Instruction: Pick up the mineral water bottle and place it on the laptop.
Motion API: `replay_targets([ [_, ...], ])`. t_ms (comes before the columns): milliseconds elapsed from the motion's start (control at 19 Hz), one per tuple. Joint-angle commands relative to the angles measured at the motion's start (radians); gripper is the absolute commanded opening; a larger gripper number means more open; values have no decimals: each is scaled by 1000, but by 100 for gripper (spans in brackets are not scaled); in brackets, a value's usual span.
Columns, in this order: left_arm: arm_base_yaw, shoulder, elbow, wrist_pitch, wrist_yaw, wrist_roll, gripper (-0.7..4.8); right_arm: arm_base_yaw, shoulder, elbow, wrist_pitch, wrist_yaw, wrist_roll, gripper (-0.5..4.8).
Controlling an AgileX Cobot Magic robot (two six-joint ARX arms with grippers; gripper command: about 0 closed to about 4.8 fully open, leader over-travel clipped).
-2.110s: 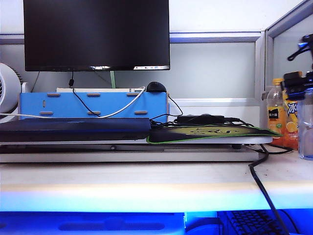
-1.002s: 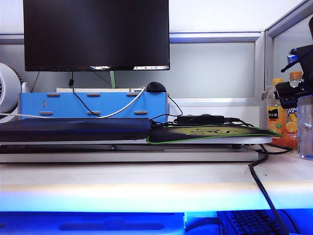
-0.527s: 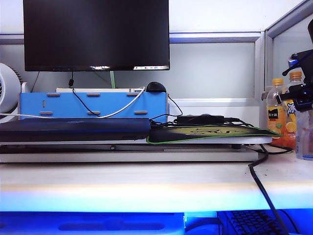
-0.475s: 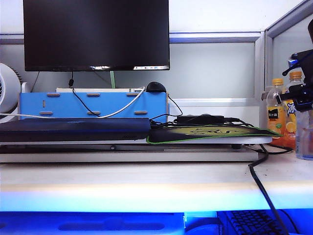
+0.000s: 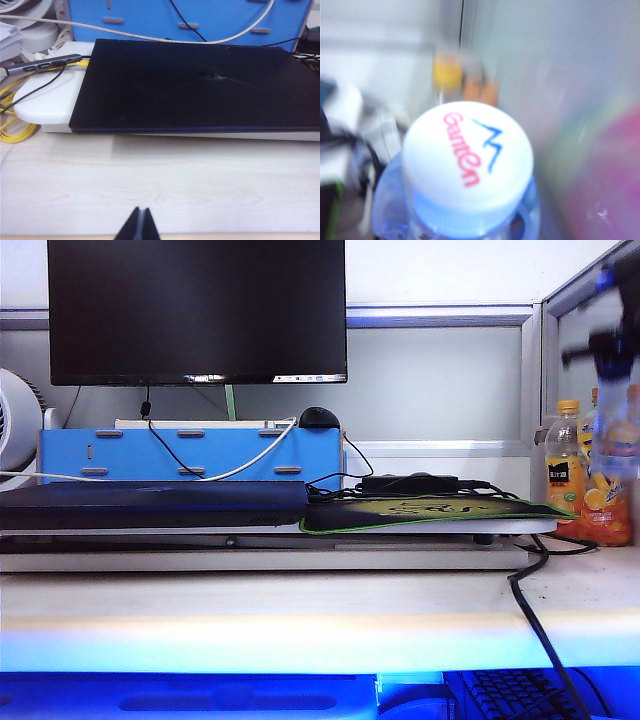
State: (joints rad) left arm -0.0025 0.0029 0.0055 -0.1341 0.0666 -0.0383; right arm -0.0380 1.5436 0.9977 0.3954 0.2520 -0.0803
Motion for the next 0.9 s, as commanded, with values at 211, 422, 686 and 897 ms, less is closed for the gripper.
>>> replay_targets([
  [211,0,-2,2,8,1,1,-2,68,-150,153,-73,-126,-2,0],
  [422,0,-2,2,8,1,1,-2,164,-160,210,-87,-201,0,0],
  [686,0,-2,2,8,1,1,-2,274,-145,221,-84,-241,2,0],
  [897,0,-2,2,8,1,1,-2,320,-90,258,-88,-337,77,0],
])
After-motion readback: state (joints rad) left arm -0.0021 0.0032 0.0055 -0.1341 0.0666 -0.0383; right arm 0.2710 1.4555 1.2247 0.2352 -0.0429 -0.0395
